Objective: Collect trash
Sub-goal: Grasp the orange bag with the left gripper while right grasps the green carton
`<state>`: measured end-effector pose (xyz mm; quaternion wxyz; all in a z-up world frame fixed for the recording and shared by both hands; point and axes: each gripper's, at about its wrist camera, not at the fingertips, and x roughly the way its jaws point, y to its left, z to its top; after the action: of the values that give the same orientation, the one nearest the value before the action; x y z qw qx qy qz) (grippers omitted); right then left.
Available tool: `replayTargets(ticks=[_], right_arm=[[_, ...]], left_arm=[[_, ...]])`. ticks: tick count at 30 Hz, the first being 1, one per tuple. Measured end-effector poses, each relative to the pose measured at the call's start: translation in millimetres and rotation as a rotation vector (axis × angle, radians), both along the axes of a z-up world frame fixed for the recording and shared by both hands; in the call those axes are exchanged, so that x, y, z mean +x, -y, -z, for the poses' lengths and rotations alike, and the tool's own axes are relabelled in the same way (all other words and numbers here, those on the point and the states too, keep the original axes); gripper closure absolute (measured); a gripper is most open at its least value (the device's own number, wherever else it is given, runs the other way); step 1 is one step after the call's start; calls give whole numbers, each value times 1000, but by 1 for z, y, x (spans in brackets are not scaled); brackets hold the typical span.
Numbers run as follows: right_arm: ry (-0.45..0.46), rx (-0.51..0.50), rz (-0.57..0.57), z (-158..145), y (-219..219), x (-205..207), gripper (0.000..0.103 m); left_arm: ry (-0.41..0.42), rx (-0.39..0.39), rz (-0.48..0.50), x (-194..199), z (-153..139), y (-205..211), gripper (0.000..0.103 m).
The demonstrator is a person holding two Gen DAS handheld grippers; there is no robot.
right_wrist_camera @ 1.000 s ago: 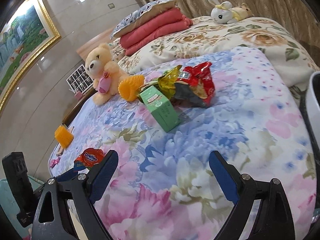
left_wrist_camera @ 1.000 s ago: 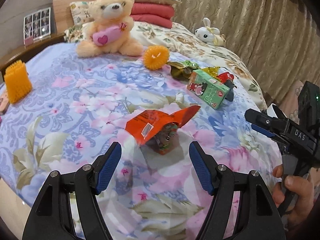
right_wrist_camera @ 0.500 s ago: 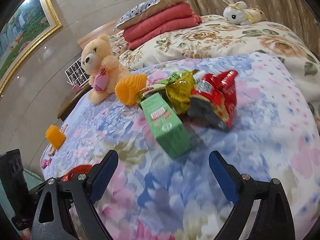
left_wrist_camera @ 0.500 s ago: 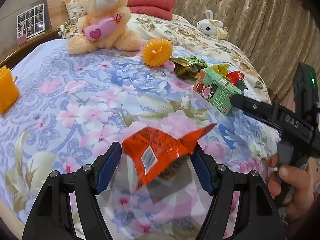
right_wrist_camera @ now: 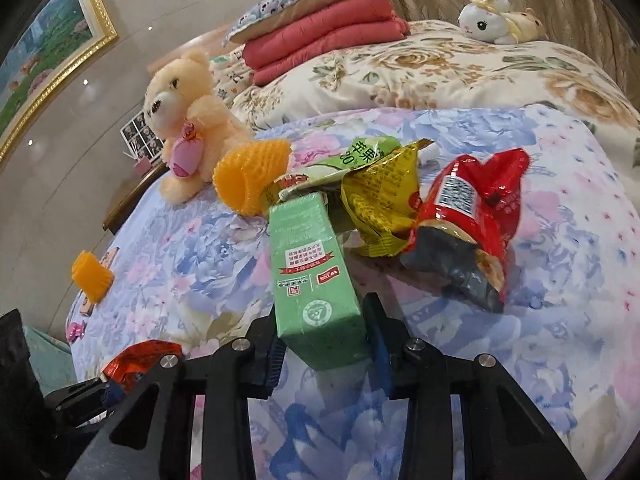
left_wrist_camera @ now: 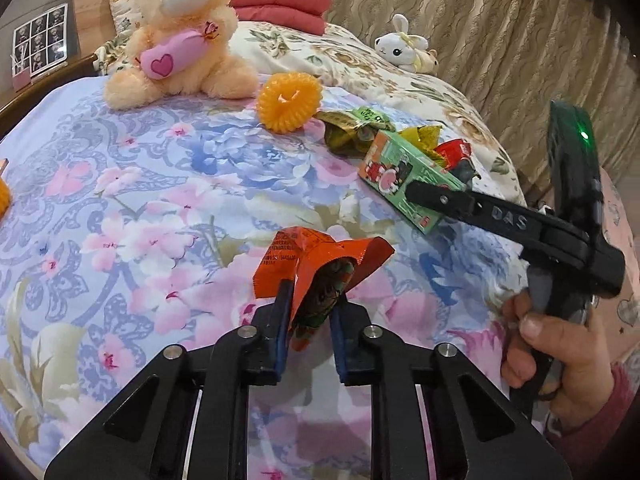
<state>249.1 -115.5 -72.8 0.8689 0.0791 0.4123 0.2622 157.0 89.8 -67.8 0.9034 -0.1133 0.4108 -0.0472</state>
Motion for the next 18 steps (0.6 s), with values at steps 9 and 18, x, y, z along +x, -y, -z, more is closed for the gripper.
replayTargets(ticks=[9,18], right_arm=[[-5,67,37,-8,38,-43,71],[10,102,134,-15,91,-75,71]], left_arm=[[24,-16,60,-4,-7,24,91],[34,-15,153,-5,-13,64,91]])
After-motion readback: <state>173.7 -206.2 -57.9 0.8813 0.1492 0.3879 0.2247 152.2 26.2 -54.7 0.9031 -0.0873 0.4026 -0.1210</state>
